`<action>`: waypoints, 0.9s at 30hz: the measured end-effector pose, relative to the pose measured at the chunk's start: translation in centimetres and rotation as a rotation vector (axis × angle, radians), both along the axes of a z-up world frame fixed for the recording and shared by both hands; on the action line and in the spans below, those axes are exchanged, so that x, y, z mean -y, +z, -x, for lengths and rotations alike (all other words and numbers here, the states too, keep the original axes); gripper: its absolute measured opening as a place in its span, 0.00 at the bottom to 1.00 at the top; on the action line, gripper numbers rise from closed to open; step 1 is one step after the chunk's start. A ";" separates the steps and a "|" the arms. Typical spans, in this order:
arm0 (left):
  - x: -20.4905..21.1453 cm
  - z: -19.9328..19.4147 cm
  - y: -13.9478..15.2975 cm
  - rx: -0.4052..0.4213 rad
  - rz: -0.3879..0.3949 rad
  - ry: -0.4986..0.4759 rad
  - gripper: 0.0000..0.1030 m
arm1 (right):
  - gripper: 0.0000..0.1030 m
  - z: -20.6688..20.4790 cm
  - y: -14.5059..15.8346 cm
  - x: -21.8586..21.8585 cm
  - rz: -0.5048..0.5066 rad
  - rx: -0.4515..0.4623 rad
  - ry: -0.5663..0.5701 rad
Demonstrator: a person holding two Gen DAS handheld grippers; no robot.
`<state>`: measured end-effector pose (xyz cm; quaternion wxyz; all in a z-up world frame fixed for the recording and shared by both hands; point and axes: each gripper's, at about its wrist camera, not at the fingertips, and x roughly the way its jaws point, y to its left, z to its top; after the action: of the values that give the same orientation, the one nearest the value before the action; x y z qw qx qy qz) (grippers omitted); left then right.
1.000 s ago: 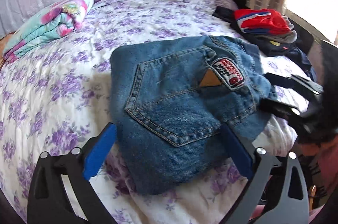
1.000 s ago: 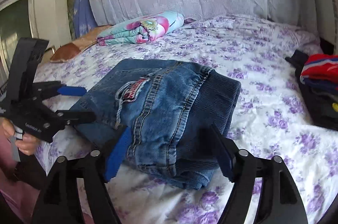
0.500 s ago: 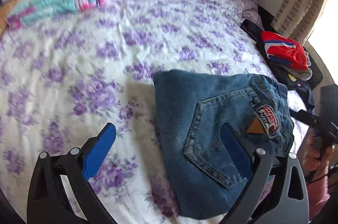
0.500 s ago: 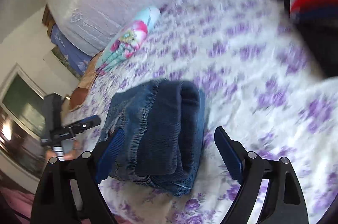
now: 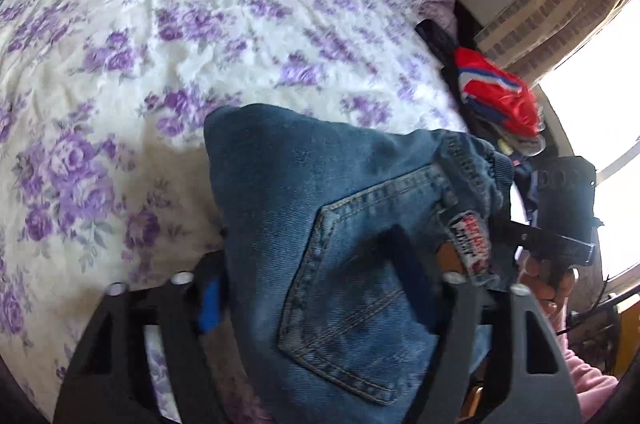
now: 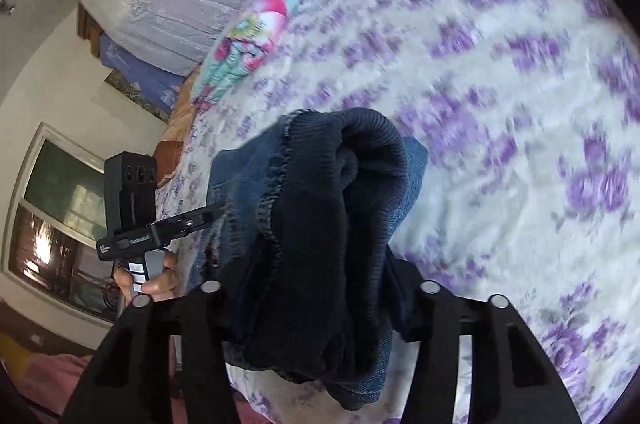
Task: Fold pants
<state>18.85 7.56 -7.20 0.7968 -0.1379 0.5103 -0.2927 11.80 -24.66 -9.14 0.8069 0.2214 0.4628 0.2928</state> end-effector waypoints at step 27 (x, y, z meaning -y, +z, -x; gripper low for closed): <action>-5.5 -18.9 4.6 0.281 -0.345 0.357 0.90 | 0.96 -22.9 3.0 -7.2 0.009 0.143 -0.160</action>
<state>37.79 13.10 -2.58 0.9103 -0.0460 0.4049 -0.0726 34.66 -17.43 -6.10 0.8596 0.2326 0.3861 0.2405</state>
